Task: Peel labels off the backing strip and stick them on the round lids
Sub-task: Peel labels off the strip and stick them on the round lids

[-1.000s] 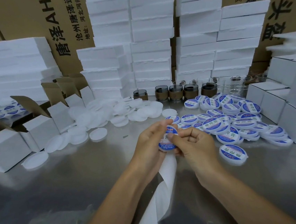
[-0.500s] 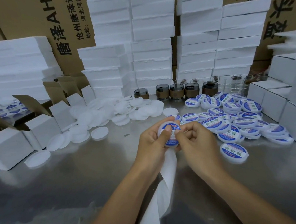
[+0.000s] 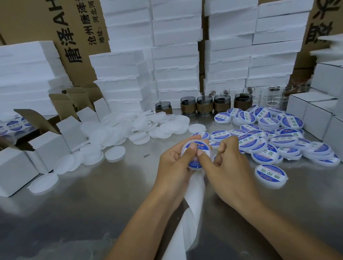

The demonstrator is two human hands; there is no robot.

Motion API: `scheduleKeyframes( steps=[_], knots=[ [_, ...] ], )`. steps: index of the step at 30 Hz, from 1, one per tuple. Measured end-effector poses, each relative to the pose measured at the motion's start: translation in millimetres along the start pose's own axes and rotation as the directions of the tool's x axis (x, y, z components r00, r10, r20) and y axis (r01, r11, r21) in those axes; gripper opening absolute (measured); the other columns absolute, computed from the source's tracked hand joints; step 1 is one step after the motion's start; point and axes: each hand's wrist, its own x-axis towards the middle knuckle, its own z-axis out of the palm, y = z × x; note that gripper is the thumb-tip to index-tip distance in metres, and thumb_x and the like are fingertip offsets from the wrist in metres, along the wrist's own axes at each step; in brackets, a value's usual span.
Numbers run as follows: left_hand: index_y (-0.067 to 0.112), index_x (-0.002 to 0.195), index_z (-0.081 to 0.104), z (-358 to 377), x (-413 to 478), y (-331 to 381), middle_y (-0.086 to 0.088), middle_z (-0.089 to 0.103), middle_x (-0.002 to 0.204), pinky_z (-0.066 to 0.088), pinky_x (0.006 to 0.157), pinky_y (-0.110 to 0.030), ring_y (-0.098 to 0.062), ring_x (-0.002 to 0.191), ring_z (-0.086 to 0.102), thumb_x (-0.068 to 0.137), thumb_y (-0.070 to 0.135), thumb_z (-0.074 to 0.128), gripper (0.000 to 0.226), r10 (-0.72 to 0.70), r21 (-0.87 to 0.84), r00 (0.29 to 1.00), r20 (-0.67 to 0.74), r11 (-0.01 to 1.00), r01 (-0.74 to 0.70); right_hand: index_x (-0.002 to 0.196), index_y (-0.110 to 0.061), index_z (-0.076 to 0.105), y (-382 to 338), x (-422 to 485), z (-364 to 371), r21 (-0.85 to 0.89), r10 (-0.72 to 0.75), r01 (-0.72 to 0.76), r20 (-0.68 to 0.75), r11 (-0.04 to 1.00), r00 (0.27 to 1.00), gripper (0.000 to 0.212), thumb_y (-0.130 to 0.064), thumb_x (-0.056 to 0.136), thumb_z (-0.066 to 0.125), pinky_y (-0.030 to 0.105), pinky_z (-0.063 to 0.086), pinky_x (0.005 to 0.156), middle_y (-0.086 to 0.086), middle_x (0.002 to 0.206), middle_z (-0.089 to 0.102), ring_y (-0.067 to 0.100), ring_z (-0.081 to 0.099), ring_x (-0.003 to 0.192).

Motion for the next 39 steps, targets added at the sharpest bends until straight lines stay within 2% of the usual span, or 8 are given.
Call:
scheduleKeyframes(
  steps=[4,6,10,14,20,24,33,39],
  knots=[
    [0.015,0.090,0.073,0.0,-0.7,1.9,-0.010,0.073,0.097,0.057,0.076,-0.032,-0.021,0.087,0.069,0.091,0.011,0.051,0.022,-0.012,-0.066,1.000,0.028,0.998,0.013,0.079,-0.015,0.053,-3.6,4.0,-3.8,0.366,0.149,-0.182,0.118,0.913,0.982,0.019,-0.030,0.084,0.062,0.021,0.046,0.058,0.013,0.064,0.063,0.020,0.060,0.059],
    [0.012,0.094,0.071,-1.0,-0.9,2.4,-0.012,0.072,0.099,0.055,0.075,-0.035,-0.023,0.087,0.068,0.088,0.014,0.053,0.019,-0.022,-0.084,0.999,0.032,0.996,0.024,0.077,-0.008,0.063,-3.7,4.8,-5.6,0.417,0.135,-0.192,0.163,0.888,0.977,0.023,-0.029,0.087,0.059,0.010,0.043,0.054,0.007,0.057,0.064,0.010,0.060,0.054],
    [0.011,0.097,0.070,-3.5,-0.4,2.6,-0.012,0.072,0.100,0.055,0.079,-0.036,-0.024,0.089,0.068,0.078,0.020,0.061,0.023,-0.030,-0.061,0.999,0.022,0.998,0.031,0.069,-0.006,0.064,-2.1,5.0,-5.2,0.388,0.068,-0.142,0.198,0.910,0.978,0.034,-0.028,0.093,0.052,0.008,0.041,0.054,-0.006,0.050,0.059,0.000,0.054,0.051],
    [0.012,0.098,0.072,-4.8,-1.5,2.0,-0.017,0.071,0.100,0.054,0.088,-0.044,-0.032,0.093,0.067,0.072,0.024,0.071,0.029,0.000,0.067,1.000,-0.002,0.998,0.000,0.068,-0.006,0.059,-0.2,5.0,-3.5,0.417,0.059,-0.094,0.096,0.904,0.994,0.034,-0.030,0.092,0.053,0.016,0.043,0.056,-0.005,0.052,0.057,0.005,0.053,0.054],
    [0.013,0.098,0.069,-6.0,-2.5,4.4,-0.009,0.075,0.089,0.055,0.060,-0.023,-0.020,0.074,0.071,0.074,0.021,0.070,0.026,0.025,0.114,1.000,-0.008,0.993,-0.024,0.078,-0.017,0.064,-1.0,4.5,-5.0,0.508,0.036,-0.080,0.096,0.858,0.995,0.014,-0.025,0.088,0.060,0.019,0.051,0.063,-0.002,0.070,0.069,0.009,0.065,0.066],
    [0.010,0.103,0.067,-4.8,-4.2,3.9,-0.010,0.074,0.096,0.054,0.065,-0.021,-0.022,0.083,0.072,0.079,0.018,0.068,0.026,0.023,0.069,1.000,0.001,0.997,-0.023,0.081,-0.023,0.066,0.0,5.7,-5.0,0.492,0.050,-0.112,0.138,0.864,0.989,0.008,-0.021,0.087,0.061,0.015,0.052,0.066,-0.005,0.076,0.072,0.005,0.067,0.074],
    [0.010,0.109,0.065,-3.2,-2.5,-2.7,-0.016,0.072,0.098,0.055,0.076,-0.029,-0.033,0.090,0.066,0.082,-0.001,0.066,0.029,0.011,0.144,1.000,0.022,0.989,-0.014,0.084,-0.021,0.059,3.9,12.7,-9.5,0.497,0.126,-0.123,0.028,0.859,0.992,0.007,-0.026,0.089,0.059,0.017,0.045,0.052,-0.006,0.058,0.067,0.004,0.060,0.053],
    [0.011,0.101,0.067,-5.1,-0.8,-1.9,-0.014,0.073,0.095,0.056,0.083,-0.036,-0.035,0.090,0.069,0.088,0.012,0.063,0.014,0.005,0.139,1.000,-0.012,0.990,-0.004,0.084,-0.026,0.058,3.5,12.3,-9.6,0.482,0.060,-0.050,-0.006,0.875,0.998,0.007,-0.022,0.090,0.059,0.012,0.042,0.049,-0.006,0.057,0.066,0.002,0.060,0.052]
  ],
)
